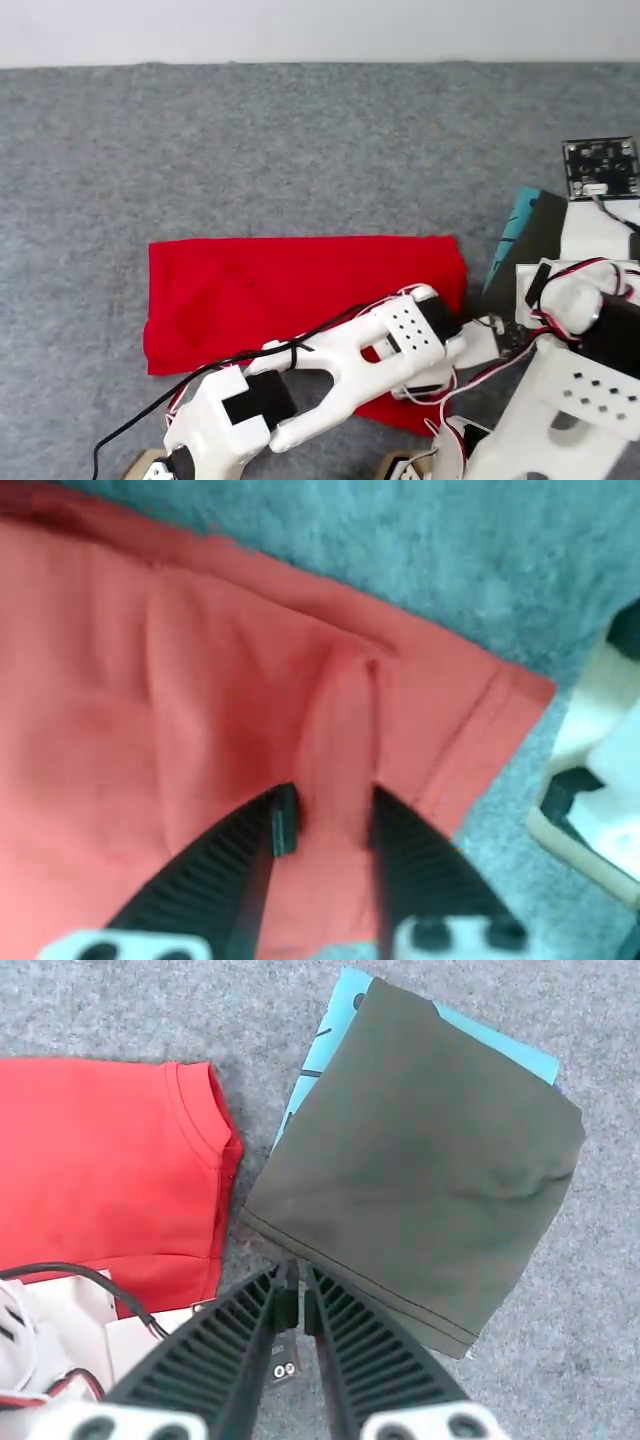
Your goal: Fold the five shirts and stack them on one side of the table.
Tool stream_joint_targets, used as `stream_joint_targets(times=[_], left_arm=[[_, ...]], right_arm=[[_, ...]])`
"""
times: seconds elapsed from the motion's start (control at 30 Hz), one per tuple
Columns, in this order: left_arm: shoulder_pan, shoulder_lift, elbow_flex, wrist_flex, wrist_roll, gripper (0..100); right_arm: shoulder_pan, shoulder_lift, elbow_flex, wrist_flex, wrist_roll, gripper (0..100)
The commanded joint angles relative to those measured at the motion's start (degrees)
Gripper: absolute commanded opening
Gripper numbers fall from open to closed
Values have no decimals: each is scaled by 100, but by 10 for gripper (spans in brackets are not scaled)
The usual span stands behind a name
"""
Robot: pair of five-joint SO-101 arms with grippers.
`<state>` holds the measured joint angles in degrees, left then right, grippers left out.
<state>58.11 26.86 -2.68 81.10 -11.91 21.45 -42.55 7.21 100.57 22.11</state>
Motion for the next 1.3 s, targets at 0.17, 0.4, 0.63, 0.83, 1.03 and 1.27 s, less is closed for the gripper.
stream_joint_targets(times=[0.17,0.4,0.63,0.83,1.03,1.27], left_arm=[[-9,-44,-567,299,-79,15],[-642,-35,-875,264,-88,15],[-1196,9,-1068,123,-484,15],[-1477,35,-1033,-264,-598,15],[-1732,431,-1059,-316,-862,16],[-2268,290,-1068,-343,-879,126]], right_arm=[[66,-92,-44,207,-62,22],[66,-92,-44,207,-62,22],[66,-48,-35,207,-62,22],[66,-92,202,189,-62,22],[66,-101,387,198,-62,22],[66,-101,369,189,-53,22]])
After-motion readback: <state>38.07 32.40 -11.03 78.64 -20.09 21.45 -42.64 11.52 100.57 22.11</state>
